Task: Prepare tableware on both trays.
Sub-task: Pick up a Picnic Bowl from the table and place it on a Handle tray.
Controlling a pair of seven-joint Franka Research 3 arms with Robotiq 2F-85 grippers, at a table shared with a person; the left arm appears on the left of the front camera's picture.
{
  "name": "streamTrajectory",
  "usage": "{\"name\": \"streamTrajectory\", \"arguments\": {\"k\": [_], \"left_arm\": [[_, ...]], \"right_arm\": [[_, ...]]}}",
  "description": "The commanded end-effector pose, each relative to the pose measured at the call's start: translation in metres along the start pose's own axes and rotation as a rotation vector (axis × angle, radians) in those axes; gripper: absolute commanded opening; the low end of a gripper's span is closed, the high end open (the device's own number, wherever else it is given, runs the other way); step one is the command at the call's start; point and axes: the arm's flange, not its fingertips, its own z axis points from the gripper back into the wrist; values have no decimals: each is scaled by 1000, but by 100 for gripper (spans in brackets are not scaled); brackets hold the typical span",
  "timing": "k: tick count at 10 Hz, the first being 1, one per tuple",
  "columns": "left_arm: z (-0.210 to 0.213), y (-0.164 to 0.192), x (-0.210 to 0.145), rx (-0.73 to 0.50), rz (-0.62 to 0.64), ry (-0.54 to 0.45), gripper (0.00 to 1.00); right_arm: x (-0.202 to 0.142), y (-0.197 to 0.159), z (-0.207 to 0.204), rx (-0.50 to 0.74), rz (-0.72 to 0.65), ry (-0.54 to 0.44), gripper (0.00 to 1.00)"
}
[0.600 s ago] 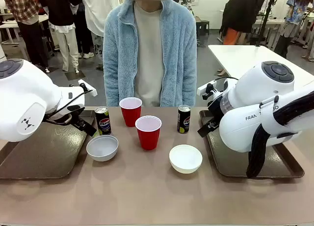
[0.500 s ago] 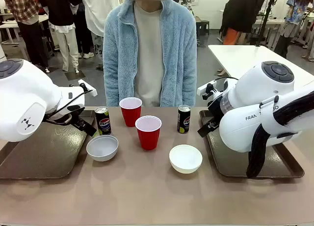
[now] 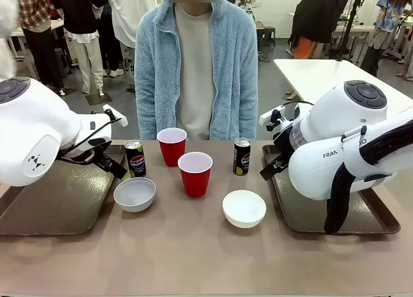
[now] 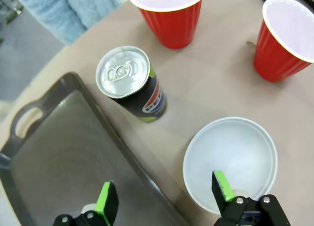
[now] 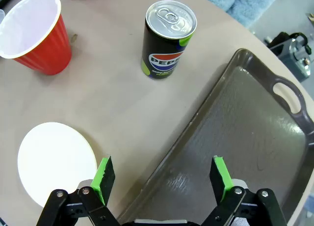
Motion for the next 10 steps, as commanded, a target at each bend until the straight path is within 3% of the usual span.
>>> {"name": "streamTrajectory", "arguments": {"k": [1,7,9,10], "left_arm": [[0,0,0,0,0,0,100],[0,0,0,0,0,0,100],[64,-12,-22,-28,-4,96,100],[93,-15,-39,-74,9,199,100]], "right_arm": [[0,0,0,0,0,0,100],[0,0,0,0,0,0,100],[-24,36,58,-6,-31,74,100],[-50,51,87,31,-52,159,100]]}}
